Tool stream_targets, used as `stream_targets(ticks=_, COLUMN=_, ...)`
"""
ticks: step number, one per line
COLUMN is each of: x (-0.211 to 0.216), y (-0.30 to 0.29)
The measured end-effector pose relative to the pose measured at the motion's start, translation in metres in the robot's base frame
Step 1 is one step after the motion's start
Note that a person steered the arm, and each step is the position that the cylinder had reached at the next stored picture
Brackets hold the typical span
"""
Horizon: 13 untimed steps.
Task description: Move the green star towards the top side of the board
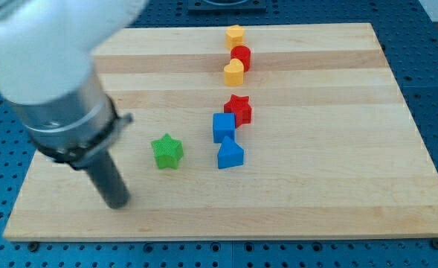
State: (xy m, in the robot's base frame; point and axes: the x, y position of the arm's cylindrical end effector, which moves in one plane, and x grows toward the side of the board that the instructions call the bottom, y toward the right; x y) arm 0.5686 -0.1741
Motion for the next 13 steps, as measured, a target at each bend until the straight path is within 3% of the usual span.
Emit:
stream_targets(ticks=1, x=-0.017, y=-0.012)
stream_targets(ticks=3, x=0.004, y=0.050)
stream_targets(ticks=5, x=-0.045, y=0.105)
stream_targets(ticks=7, x=-0.125, y=0.129)
stream_targets(ticks=8, x=-0.121, y=0.129)
stream_targets(ticks=11, x=-0.052, y=0.124)
stream_targets(ticks=13, x=-0.063, y=0.069)
